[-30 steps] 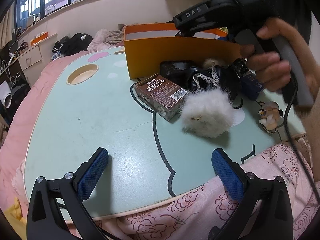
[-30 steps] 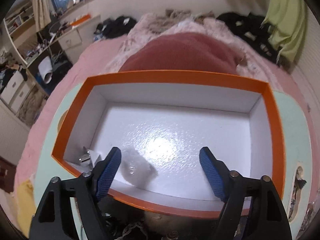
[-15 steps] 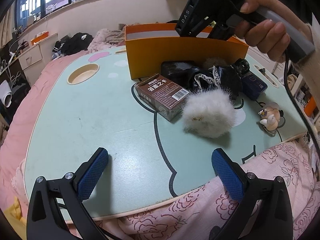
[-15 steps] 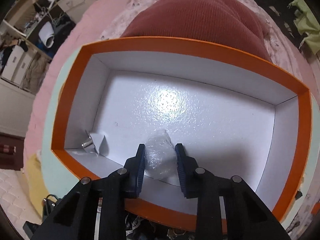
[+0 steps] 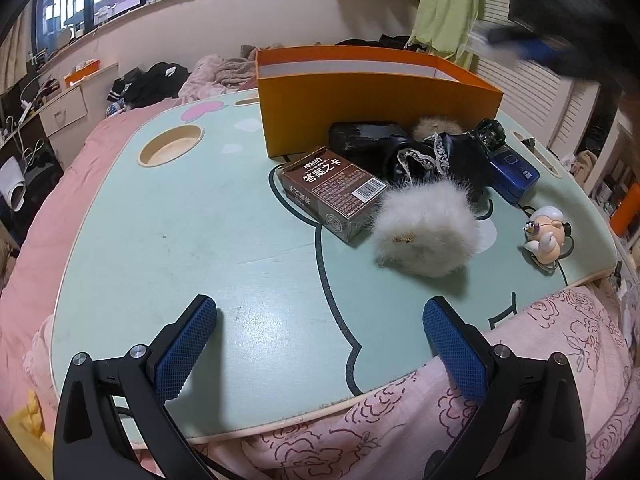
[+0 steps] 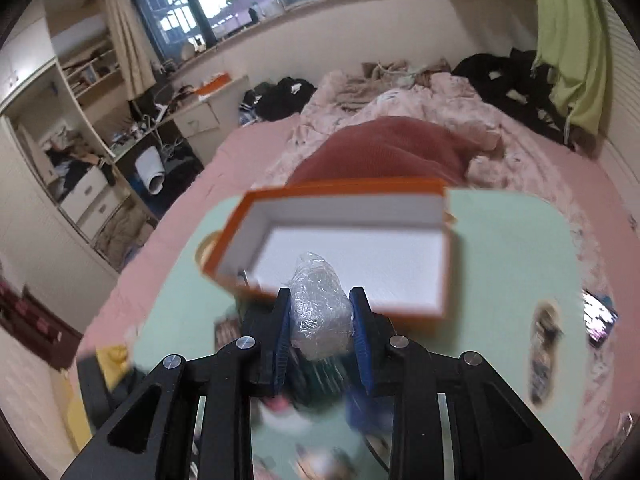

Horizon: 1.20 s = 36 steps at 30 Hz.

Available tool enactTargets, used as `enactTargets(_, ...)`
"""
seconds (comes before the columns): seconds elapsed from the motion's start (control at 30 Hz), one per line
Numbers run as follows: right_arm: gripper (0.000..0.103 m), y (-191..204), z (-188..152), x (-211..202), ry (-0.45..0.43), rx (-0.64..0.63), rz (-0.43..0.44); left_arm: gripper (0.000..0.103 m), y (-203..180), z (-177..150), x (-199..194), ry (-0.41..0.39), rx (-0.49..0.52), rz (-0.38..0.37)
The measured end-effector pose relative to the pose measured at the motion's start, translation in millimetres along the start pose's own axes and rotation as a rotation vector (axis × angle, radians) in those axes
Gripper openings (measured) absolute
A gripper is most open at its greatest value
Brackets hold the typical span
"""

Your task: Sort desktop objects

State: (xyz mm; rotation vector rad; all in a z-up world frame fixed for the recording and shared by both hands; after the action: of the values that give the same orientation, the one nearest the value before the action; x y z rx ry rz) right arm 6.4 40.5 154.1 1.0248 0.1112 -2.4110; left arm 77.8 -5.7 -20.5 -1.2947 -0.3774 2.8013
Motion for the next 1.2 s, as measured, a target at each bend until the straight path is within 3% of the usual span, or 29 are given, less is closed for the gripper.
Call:
enactTargets(0.17, 0.028, -6.7, -60.7, -4.5, 0.016, -0.002, 0.052, 0.103, 0.6, 0.8, -0.5, 0.012, 0.008, -0.001)
enactTargets(0.33, 0.029, 2.1, -87.6, 11.0, -0.008, 0.007, 0.107, 0.103, 0.6, 1.5, 0.7, 0.010, 0.011, -0.006)
enactTargets(0.37, 0.033, 3.4, -86.1, 13.4, -0.041, 0.022, 0.144, 0.103, 0.6, 1.9, 0.8, 0.013, 0.014, -0.007)
enactTargets(0.4, 0.051, 4.1, -86.2, 14.3, -0.060, 0.036, 0.159, 0.103, 0.2, 2.8, 0.8, 0.019, 0.016, -0.008)
enactTargets(0.47, 0.072, 2.0, -86.9, 12.4, -0.115, 0.068, 0.131, 0.102, 0.7, 7.5, -4.9, 0.010, 0.014, -0.030)
enactTargets(0.6, 0.077, 5.5, -93.7, -7.7, -0.239, 0.077, 0.097, 0.101, -1.2, 49.7, -50.4, -0.155, 0.043, -0.074)
enactTargets(0.7, 0.080, 10.0, -97.7, -10.9, -0.266, 0.089, 0.127, 0.081, -7.9, 99.9, -68.7, -0.167, 0.065, -0.083)
enactTargets(0.77, 0.080, 15.3, -98.5, -1.8, -0.240, 0.085, 0.138, 0.053, -11.7, 140.1, -61.3, -0.079, 0.068, -0.122)
enactTargets(0.87, 0.080, 19.1, -103.5, 12.7, -0.184, 0.094, 0.152, 0.032, -14.5, 186.2, -21.9, 0.144, 0.051, -0.139)
enactTargets(0.93, 0.080, 16.9, -106.5, 15.7, -0.173, 0.110, 0.165, 0.031, -17.6, 201.7, 10.0, 0.280, 0.051, -0.093)
enactTargets(1.2, 0.080, 6.5, -115.2, 16.5, -0.172, 0.162, 0.189, 0.031, -51.3, 201.5, 85.0, 0.569, 0.207, 0.140)
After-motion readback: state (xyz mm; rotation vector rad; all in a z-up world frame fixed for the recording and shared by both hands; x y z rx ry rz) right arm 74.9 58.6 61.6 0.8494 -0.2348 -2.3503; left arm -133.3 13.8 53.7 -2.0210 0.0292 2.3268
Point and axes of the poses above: each gripper's, at about its wrist camera, not at the fingertips, and x roughly the way its jaws point, y to its left, z to its top, the point moved 3 cm from there along x, roughly the way its jaws point, and after that the axes turned 13 degrees about -x, right-handed, at the moved point
